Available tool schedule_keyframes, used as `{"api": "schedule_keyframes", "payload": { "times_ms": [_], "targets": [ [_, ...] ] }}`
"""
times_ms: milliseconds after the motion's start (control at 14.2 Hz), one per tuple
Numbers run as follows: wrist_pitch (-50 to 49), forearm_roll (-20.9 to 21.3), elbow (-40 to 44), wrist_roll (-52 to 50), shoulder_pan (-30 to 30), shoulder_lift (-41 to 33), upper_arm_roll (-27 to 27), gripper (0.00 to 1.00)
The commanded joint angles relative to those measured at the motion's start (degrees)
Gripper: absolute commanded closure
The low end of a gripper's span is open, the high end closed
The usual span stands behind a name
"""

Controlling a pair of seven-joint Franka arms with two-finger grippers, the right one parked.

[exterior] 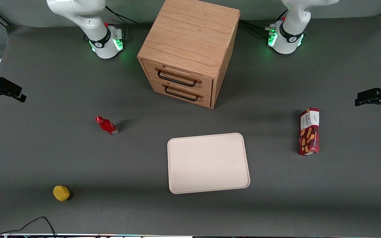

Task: Place red cookie box on tray

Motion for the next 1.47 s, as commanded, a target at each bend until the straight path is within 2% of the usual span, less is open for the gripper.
{"api": "schedule_keyframes", "payload": {
  "times_ms": [0,140,281,561,982,1053,1123,1404],
  "targets": [
    [-2.3,-0.1,1.4,-0.9,-0.7,-0.4,0.6,0.00],
    [-2.0,0.8,0.3,-0.8,-0.7,-0.2,0.7,0.00],
    [1.2,-0.2,-4.2,-0.8,-0.6,1.4,0.7,0.00],
    [25.3,-0.2,-25.1,3.1,-0.7,1.2,0.6,0.00],
    [57.4,-0.1,-49.4,5.4,-0.9,1.8,0.5,0.00],
    [61.9,-0.3,-52.4,4.6,-0.9,1.9,0.5,0.21],
    [63.9,-1.0,-53.7,4.3,-0.8,2.0,0.5,0.99],
    [63.6,-3.2,-52.5,4.1,-0.8,2.4,0.4,1.00]
  ]
}}
